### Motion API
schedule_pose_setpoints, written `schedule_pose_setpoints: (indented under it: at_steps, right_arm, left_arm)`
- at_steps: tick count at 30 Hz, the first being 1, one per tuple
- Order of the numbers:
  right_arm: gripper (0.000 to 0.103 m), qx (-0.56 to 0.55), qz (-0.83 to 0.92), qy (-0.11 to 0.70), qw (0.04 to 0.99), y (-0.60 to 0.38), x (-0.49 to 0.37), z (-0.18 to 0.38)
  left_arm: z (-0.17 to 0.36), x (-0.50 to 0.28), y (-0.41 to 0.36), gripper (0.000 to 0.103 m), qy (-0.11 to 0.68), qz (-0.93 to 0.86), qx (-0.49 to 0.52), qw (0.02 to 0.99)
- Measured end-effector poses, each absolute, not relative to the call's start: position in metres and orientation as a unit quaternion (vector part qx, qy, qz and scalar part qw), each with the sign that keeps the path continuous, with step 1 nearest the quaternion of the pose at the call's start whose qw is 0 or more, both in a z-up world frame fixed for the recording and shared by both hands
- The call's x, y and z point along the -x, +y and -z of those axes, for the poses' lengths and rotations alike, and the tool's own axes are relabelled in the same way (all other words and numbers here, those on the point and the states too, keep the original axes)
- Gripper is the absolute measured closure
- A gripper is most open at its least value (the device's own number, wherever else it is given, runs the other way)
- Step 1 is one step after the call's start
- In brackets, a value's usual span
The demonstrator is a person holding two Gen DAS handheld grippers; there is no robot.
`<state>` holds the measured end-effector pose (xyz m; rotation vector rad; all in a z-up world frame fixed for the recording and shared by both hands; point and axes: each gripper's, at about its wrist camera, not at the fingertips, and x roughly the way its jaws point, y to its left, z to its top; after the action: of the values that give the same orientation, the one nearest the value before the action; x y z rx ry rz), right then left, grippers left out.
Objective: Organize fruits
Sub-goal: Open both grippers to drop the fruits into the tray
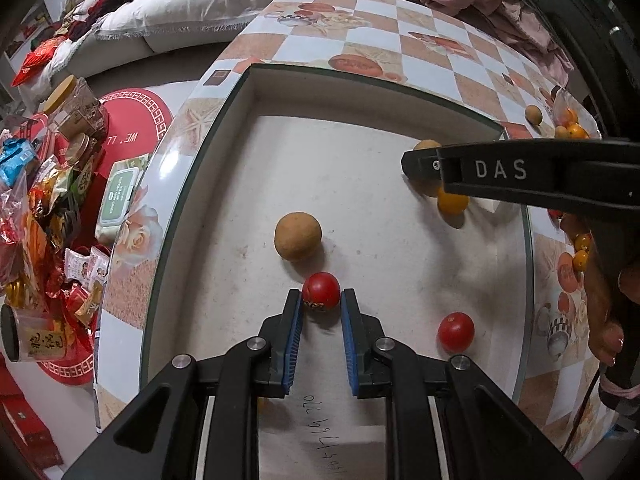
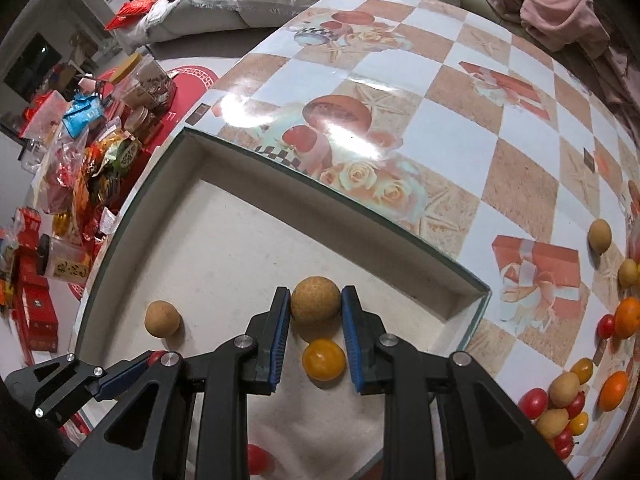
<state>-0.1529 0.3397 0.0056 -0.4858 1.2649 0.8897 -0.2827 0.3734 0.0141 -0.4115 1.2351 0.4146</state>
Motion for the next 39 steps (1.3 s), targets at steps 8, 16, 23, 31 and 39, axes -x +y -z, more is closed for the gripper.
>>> schedule_pose_setpoints:
  at_steps: [8,16,23,31,39]
  right_arm:
    - [0.065,0.211,-0.402,0.567,0.688,0.339,0.155,-0.007]
    - [0.024,0.187,-0.414,0.561,0.692,0.332,0.153,-0.02]
    - [0.023,0.139,-0.418,0.549,0.711,0.307,0.152,-0.052]
    - [0.023,0.105,-0.381,0.553,0.733,0.24,0.143,-0.068]
    - [0.023,0.098,-0.309,0.575,0.751,0.146,0.131,-0.058]
  left_arm:
    - [-0.022,0.286,0.372,0.031,0.556,-0.198,0.186,0.785]
    - [-0.023,0.287,0.369,0.031,0.573,-0.201,0.182,0.773]
    - [-0.034,0.282,0.357,0.03,0.581,-0.198,0.168,0.771]
    - [-0.053,0.258,0.325,0.03,0.579,-0.167,0.138,0.786]
    - [-0.07,0.216,0.276,0.03,0.571,-0.114,0.114,0.805]
